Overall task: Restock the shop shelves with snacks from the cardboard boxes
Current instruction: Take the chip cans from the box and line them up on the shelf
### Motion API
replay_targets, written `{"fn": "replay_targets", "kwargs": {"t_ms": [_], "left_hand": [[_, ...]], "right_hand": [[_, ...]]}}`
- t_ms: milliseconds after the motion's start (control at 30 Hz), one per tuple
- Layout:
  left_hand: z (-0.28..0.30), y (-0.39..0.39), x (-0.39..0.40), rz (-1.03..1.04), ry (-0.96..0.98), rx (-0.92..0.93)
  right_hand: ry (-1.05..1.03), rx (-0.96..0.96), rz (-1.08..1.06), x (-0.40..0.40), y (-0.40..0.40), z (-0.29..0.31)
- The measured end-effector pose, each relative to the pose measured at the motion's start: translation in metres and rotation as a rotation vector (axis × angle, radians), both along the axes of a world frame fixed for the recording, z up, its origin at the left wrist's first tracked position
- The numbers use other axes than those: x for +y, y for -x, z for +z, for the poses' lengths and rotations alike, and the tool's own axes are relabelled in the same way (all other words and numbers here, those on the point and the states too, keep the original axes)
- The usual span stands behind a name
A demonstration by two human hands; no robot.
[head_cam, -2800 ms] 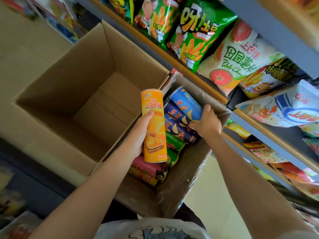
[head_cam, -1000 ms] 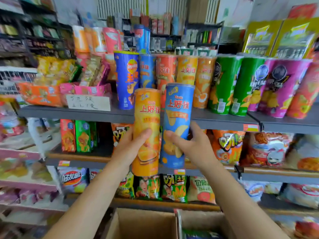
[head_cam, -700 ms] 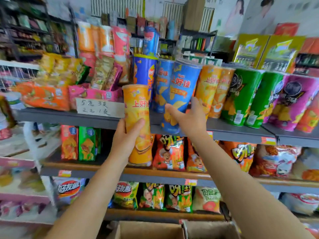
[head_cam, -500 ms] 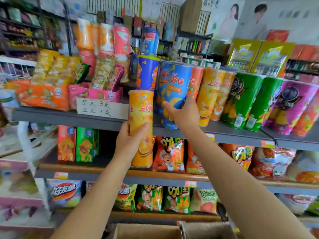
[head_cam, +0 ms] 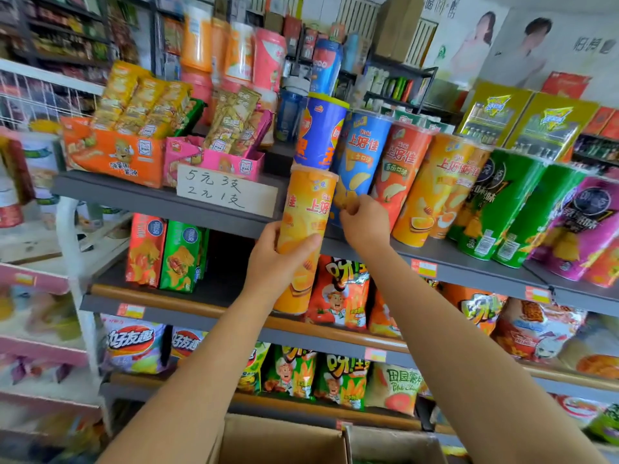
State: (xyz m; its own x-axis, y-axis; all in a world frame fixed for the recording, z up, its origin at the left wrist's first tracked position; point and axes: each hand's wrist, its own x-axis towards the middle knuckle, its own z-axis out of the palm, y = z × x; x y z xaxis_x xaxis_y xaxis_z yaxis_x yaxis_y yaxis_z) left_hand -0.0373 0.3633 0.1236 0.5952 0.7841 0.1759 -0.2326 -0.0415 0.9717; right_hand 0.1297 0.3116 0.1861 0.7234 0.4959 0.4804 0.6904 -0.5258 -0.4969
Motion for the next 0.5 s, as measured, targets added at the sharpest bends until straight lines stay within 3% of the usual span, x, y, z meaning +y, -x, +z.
{"fn": "replay_targets", "kwargs": {"t_ms": [167,233,300,367,500], "left_hand": [[0.01,0.005,-0.004,0.001,0.094,-0.076],[0.023,0.002,-0.011,-0.029,0.157,-0.167],[0.04,-0.008,-0.022,-0.061,0.105,-0.211],[0.06,-0.022,-0.036,-0.1,0.007,-0.223],[0.085,-0.056,-0.062,-0.176,-0.167,-0.11]], "right_hand": [[-0.173,0.082,0.15,-0.035,0.029,0.008],[-0.261,0.294,0.35,-0.059,0.047,0.011],[-0.161,0.455,0.537,-0.082,0.061,0.01],[-0.063,0.442,0.622,-0.099,0.062,0.008],[-0.221,0.338,0.52,-0.129,0.032,0.013]]}}
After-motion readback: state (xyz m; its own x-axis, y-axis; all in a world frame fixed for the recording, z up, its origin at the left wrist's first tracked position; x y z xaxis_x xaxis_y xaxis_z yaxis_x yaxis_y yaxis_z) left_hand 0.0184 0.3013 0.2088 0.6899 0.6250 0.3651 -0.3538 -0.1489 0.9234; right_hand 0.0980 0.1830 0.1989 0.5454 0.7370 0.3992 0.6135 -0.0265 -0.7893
